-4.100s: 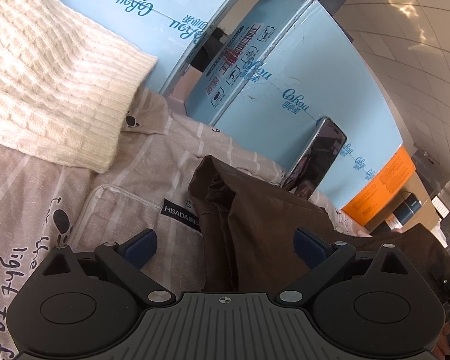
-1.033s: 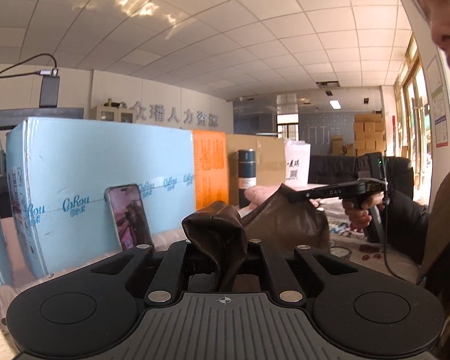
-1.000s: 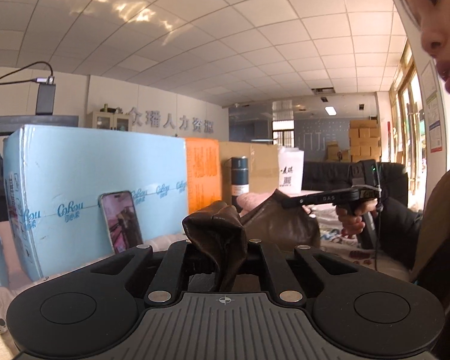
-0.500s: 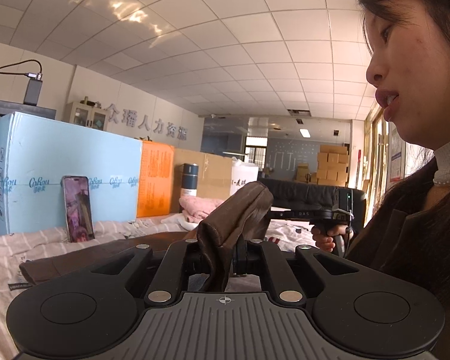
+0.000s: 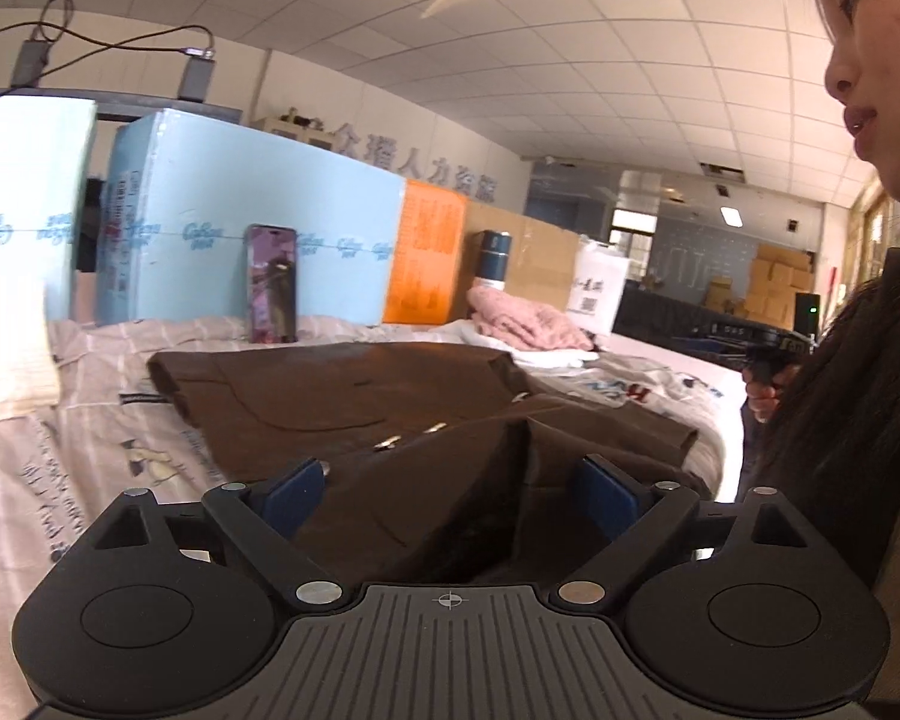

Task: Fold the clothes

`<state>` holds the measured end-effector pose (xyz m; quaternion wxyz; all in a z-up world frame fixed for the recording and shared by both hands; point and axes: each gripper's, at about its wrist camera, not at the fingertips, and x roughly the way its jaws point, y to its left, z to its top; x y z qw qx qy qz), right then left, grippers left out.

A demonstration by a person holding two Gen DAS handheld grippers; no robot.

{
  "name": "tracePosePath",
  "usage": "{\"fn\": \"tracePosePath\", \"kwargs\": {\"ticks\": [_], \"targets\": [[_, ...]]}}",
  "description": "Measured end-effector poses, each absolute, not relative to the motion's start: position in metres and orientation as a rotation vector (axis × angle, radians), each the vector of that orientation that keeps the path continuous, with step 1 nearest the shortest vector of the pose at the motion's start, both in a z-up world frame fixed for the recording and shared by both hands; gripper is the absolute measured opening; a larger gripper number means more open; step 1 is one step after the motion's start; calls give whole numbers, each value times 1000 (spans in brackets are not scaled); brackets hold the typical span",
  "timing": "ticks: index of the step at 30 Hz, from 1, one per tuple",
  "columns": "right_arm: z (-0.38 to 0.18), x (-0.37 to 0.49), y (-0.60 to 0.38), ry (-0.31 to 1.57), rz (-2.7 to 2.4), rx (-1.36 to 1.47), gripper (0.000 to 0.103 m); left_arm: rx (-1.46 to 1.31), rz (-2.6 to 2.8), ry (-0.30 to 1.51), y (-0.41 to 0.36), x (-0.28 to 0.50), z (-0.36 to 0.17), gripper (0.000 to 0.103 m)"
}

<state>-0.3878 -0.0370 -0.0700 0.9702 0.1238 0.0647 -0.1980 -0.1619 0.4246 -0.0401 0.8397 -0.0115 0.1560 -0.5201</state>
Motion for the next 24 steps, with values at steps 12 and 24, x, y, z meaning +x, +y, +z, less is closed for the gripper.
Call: {"fn": "tracePosePath", "kwargs": {"ticks": [12,24], "targets": [[-56,-302,-48,216,-233,288,89,-638,-616,306,490,-58,-25,103],[-93,-167,-100,492,-179,699,89,-708,-734,703,381,97,-62,103]]}}
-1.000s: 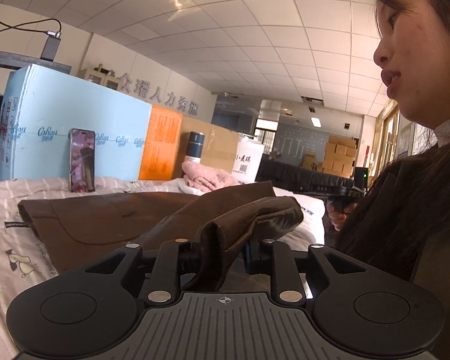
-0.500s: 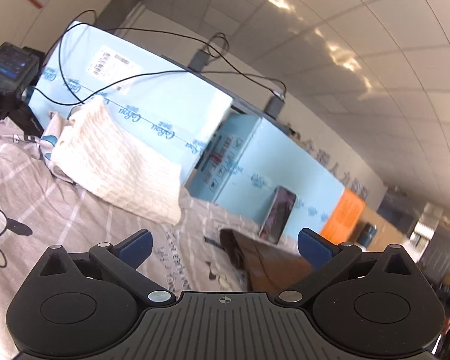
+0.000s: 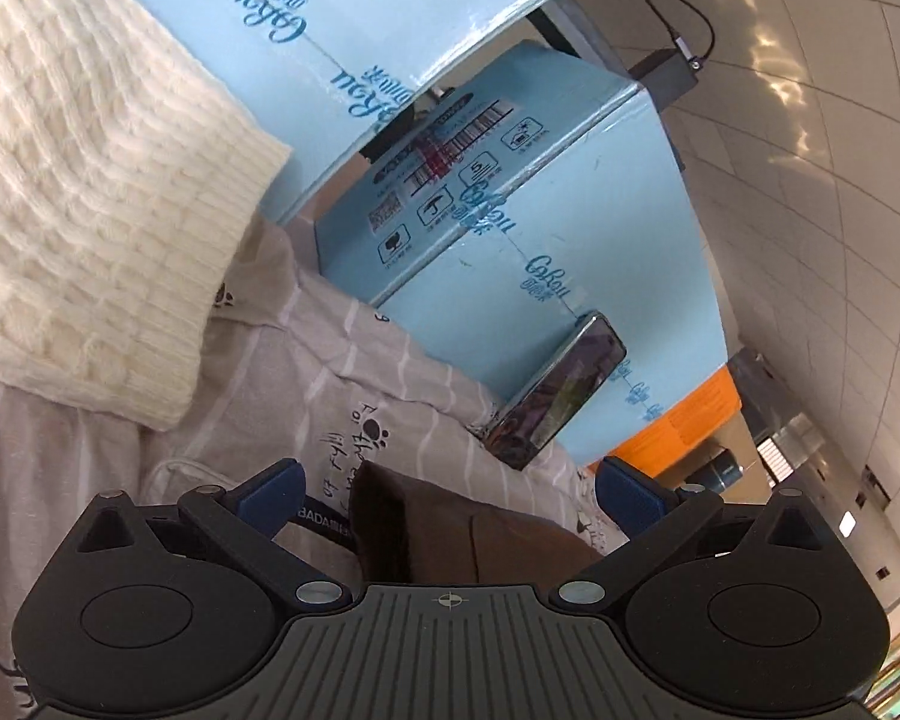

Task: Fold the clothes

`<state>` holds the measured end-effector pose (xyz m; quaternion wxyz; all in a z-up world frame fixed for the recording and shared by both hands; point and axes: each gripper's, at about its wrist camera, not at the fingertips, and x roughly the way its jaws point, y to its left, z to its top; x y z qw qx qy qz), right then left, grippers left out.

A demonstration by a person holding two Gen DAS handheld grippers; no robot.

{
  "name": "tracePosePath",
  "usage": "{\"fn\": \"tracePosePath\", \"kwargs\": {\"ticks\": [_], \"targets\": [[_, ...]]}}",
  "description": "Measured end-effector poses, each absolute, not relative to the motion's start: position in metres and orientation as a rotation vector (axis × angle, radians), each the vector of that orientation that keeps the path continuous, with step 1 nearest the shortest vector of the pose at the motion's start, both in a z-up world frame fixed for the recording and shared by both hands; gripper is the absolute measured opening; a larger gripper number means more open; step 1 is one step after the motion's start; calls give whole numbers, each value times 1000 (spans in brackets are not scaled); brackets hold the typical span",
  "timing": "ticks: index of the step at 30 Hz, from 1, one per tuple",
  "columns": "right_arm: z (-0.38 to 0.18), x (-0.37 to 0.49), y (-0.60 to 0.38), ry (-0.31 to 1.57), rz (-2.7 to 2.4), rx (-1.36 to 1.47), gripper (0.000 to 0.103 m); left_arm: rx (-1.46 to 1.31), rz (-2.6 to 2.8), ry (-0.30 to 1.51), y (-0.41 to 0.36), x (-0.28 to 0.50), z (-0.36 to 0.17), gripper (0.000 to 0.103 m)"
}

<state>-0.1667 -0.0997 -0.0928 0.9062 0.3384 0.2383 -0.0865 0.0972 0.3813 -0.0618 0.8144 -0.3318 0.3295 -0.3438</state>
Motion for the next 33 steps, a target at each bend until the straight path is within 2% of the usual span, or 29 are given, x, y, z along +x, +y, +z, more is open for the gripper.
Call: {"fn": "tracePosePath", "kwargs": {"ticks": [3,8,12,17,23,27,33], "targets": [[-109,-148,-109,535,-151,818,89,-691,-736,769,364,106,-73,103],[-120,-130,-109,560,-106,867,89,-636,-798,741,337,105,-74,103],[-120,-131,-102,535,-97,833,86,-584,-848,608,333,91,-64,98],[-122,-139,-106,483,-79,837,86,-506,-1145,453,332,54,-31,99],[-123,-146,-109,459,-80,856,86,-61,-1109,473,302,15,-21,99],[-123,-144,-106,463,-82,832,86,64,-946,540,293,19,-33,100],[-122,-145,-107,459,-84,829,86,-33,-978,463,310,20,-25,101]]}}
